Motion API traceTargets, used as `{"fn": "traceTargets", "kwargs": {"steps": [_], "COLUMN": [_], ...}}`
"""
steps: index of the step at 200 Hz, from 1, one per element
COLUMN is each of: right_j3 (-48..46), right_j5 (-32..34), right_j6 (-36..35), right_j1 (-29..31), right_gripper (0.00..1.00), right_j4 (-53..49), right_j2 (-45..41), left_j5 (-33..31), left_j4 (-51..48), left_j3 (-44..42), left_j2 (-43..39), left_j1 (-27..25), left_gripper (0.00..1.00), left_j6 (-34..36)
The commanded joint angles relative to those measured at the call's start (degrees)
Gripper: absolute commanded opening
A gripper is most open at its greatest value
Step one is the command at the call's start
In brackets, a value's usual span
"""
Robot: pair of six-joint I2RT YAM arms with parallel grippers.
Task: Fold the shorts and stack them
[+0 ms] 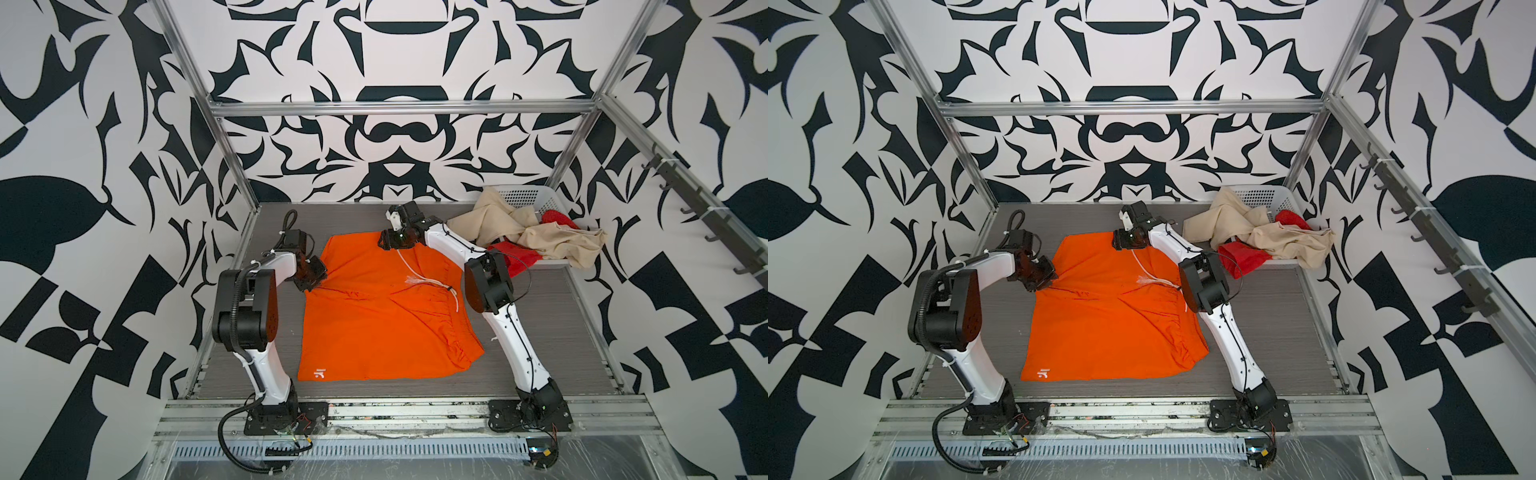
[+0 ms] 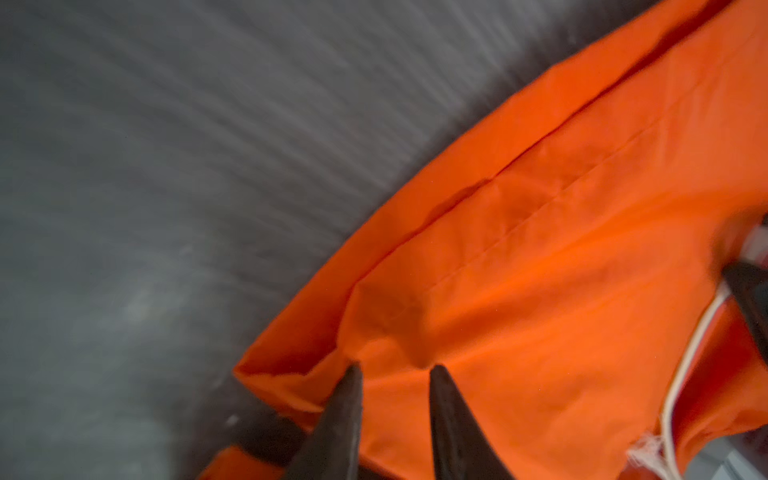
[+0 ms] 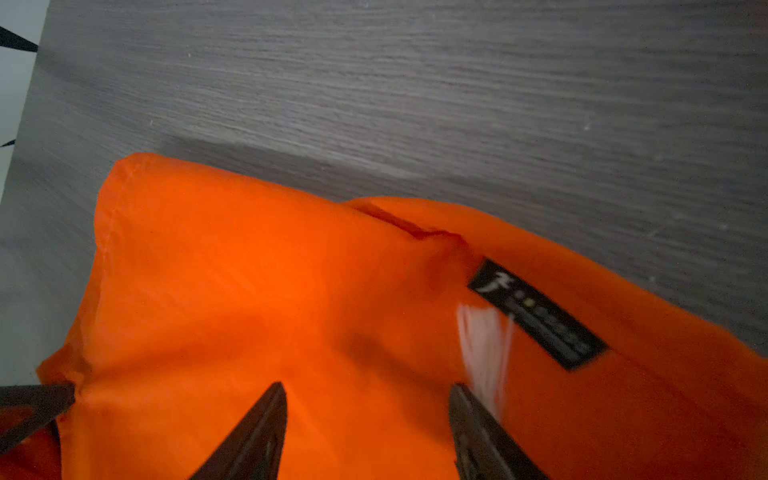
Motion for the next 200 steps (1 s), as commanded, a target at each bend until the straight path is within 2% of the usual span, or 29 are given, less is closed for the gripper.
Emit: {"fn": "traceTargets", "kwargs": {"steps": [1, 19, 64, 97, 138, 200], "right_j3": [-4.24, -12.7, -33.25, -41.81, -40.25, -25.57], "right_j5": [-0.41, 0.18, 0.78, 1.77, 5.28, 11.67], "right_j6": [-1.09, -1.39, 2.11, 4.95, 6.39, 8.68], "right_j1": [0.06, 0.08, 0.47, -1.36, -3.53, -9.37], "right_gripper": [0.67, 0.67, 0.67, 0.67, 0.67, 0.67], "right_j4": [1.64, 2.87, 6.79, 8.88, 9.63, 4.54], "right_j2": [-10.55, -16.88, -29.04, -30.88, -25.71, -13.94], "left_j5": [0.36, 1.26, 4.86, 5.38, 2.3, 0.45], "left_j4": [-1.04, -1.34, -2.0, -3.52, -5.2, -10.49], "left_j3": [2.26, 8.4, 24.23, 30.64, 34.48, 46.31], "left_j2": [-3.29, -1.65, 9.84, 18.13, 25.01, 35.65], "left_j1": [-1.3, -2.63, -4.63, -6.72, -6.63, -4.11], "left_gripper": [0.38, 0.39, 0.42, 0.41, 0.39, 0.39], "left_j6": [0.14, 1.0, 2.92, 2.84, 1.73, 2.51]}}
